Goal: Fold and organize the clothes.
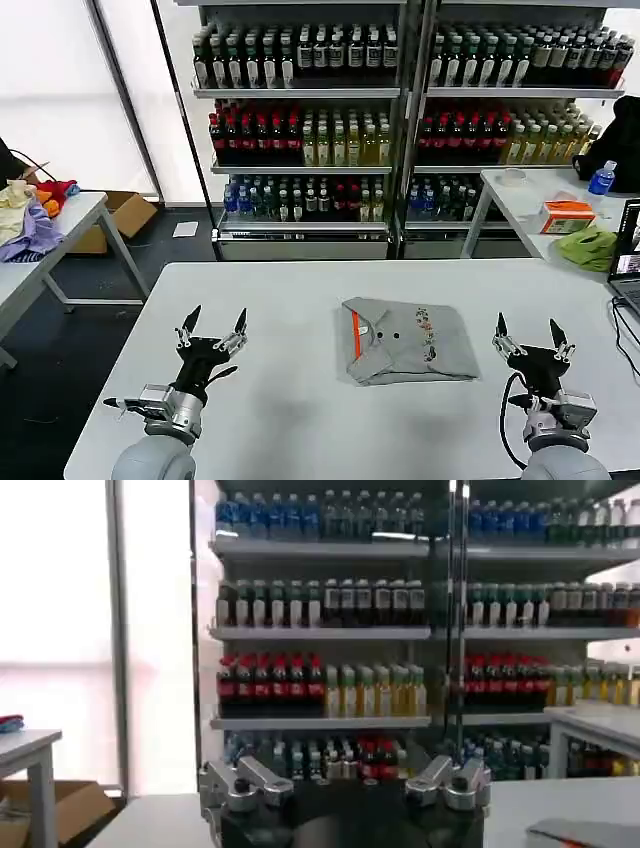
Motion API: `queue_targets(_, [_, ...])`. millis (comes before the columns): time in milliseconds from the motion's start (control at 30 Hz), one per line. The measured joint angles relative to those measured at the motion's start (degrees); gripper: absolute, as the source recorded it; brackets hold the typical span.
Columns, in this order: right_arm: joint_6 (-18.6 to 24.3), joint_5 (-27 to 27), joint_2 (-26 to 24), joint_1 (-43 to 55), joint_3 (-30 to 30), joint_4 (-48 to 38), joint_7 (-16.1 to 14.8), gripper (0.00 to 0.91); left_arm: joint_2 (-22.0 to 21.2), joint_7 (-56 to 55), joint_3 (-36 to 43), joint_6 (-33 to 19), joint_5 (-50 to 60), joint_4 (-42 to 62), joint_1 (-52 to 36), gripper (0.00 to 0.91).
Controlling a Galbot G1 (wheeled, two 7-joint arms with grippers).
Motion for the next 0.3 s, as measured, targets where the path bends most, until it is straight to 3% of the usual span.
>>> queue_targets(300, [0.02,-0.22,0.29,-0.46,0.11,0.41,-0.06,0.907,-0.11,-0.32,0.59,0.07,-0.78,0.28,0.41,0.907])
